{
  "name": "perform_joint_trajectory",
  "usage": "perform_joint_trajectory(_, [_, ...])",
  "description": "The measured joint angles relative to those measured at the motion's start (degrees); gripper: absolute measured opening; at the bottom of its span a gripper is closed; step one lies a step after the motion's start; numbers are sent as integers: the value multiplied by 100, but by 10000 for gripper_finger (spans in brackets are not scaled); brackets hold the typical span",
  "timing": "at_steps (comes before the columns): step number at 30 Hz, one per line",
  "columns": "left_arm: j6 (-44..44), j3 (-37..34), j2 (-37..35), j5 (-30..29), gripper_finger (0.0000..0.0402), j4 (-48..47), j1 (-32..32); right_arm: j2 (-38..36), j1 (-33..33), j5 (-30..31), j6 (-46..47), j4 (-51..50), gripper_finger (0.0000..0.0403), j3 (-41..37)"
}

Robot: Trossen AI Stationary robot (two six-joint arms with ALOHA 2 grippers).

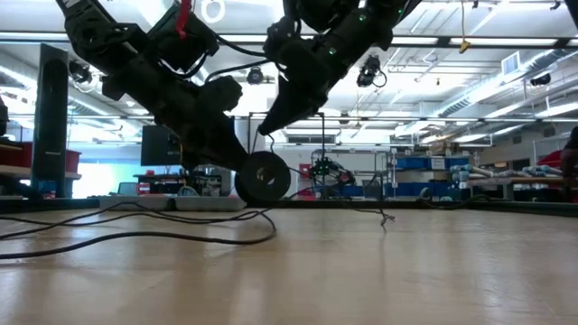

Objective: Coil cords
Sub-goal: Coil the black wire onto the spool

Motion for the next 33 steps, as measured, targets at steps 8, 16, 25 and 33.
perform_joint_trajectory(8, [14, 0, 0, 107, 0, 87, 2, -2, -4, 830, 133, -869, 1, 0])
perform_joint_trajectory(16, [31, -6, 0, 148, 0, 498, -2, -2, 2, 169, 381, -1868, 27, -49])
perform_joint_trajectory(25, [12, -9, -193, -93, 0, 737, 15, -2, 182, -48, 988, -1450, 85, -618])
perform_joint_trajectory(33, [184, -50, -742, -683, 0, 570, 24, 0, 562, 681, 1554, 161, 90, -1524])
